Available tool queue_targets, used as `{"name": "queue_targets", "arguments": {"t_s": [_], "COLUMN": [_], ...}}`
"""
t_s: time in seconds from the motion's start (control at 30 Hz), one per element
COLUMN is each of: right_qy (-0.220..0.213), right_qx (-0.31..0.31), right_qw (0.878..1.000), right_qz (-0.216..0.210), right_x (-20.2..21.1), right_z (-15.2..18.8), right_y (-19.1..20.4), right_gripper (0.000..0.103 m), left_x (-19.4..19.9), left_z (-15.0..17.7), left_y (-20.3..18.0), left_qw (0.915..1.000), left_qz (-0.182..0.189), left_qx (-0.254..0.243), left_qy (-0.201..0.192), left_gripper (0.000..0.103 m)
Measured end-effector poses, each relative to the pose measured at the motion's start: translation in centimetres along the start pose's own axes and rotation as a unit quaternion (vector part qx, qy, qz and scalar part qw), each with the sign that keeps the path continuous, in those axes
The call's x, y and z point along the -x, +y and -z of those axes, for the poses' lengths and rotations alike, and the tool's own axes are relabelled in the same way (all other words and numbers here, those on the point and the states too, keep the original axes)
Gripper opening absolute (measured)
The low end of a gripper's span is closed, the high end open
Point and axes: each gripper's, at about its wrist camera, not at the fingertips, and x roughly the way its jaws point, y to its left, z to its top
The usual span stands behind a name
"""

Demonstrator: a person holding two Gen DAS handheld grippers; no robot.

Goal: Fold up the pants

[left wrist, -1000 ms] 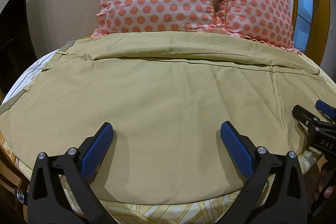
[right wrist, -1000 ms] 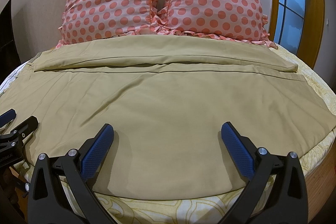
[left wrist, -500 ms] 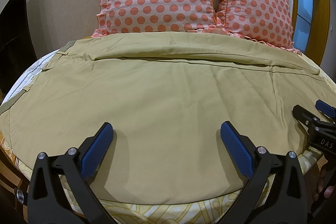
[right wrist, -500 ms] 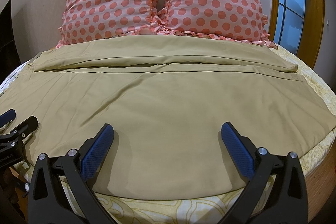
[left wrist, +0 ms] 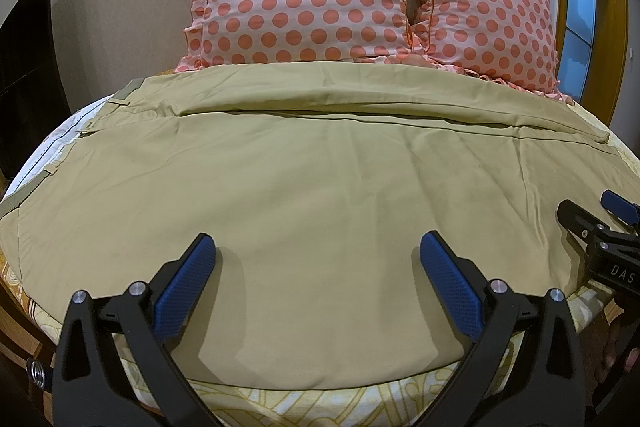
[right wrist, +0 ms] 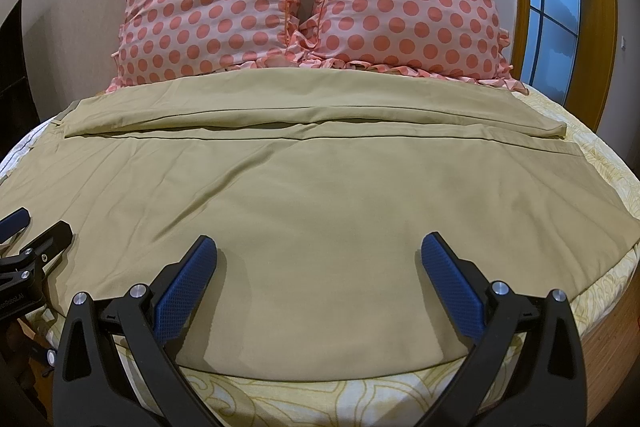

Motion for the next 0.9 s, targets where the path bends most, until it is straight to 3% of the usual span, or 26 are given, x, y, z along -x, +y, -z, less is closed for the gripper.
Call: {"name": "queue_targets", "arguments": {"t_s": [0.7, 0.8, 0.9], "right_qy": [-0.009, 0.005, 0.051], "right_qx": [0.002, 0.011, 0.003], "right_qw": [1.0, 1.0, 0.998], "right_qz": [-0.001, -0.015, -0.042], "right_x": [0.1, 0.1, -1.0], "right_z": [0.4, 0.1, -2.3], "right_y": [0.0, -0.5, -2.2], "right_gripper": [0.102, 0.102, 0.102], "left_x": [0.0, -0.2, 0.0], "left_z": [0.0, -0.2, -0.4], "left_y": [0.0, 0.0, 0.4], "left_qw": [1.0, 1.0, 0.9999], "left_qz": [0.0, 0.002, 0.01], "left_qx": [0.0, -0.003, -0.007], "left_qy": [0.001, 0.006, 0.012], "left_gripper": [0.101, 0.101, 0.101]}}
